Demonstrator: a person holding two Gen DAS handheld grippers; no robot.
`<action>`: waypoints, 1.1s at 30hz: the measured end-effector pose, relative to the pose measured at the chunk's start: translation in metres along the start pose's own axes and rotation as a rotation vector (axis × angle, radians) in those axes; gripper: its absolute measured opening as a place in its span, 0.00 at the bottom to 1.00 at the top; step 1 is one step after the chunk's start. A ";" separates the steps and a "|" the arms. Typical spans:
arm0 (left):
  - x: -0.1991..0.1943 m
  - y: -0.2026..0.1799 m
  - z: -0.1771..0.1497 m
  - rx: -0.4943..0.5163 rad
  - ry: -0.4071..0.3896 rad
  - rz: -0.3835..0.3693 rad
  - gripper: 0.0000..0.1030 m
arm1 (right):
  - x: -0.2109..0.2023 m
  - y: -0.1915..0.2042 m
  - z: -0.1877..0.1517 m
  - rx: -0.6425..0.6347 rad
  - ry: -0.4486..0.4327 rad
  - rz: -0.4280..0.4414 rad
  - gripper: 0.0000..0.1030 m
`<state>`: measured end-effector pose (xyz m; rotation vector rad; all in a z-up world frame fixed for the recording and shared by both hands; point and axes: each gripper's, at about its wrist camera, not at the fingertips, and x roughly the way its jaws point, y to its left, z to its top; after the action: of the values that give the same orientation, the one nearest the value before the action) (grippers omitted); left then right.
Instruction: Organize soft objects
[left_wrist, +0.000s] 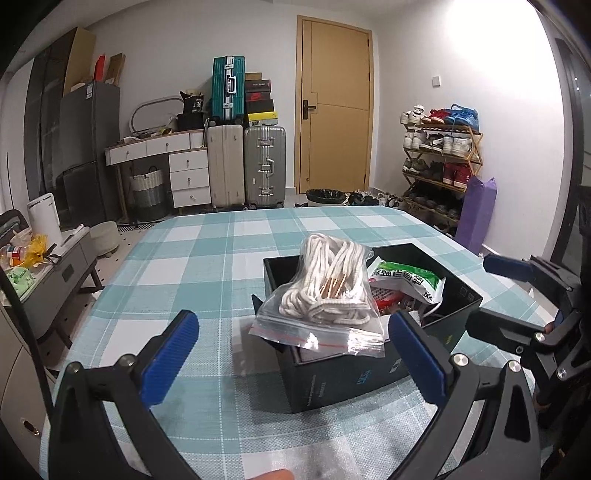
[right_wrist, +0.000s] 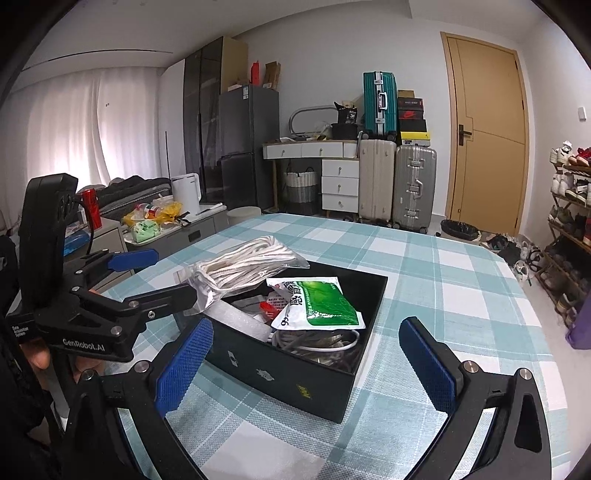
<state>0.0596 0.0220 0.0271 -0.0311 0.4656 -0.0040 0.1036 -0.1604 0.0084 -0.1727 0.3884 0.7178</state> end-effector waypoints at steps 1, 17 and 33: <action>-0.001 0.000 0.000 -0.001 -0.003 -0.001 1.00 | 0.000 0.000 -0.001 0.004 -0.001 0.003 0.99; -0.008 0.001 -0.001 -0.014 -0.038 0.024 1.00 | -0.009 -0.003 -0.001 0.011 -0.040 0.026 0.99; -0.008 0.000 -0.001 -0.012 -0.039 0.021 1.00 | -0.012 -0.003 -0.002 0.015 -0.046 0.026 0.99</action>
<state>0.0516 0.0222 0.0299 -0.0379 0.4271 0.0199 0.0966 -0.1703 0.0113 -0.1368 0.3527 0.7433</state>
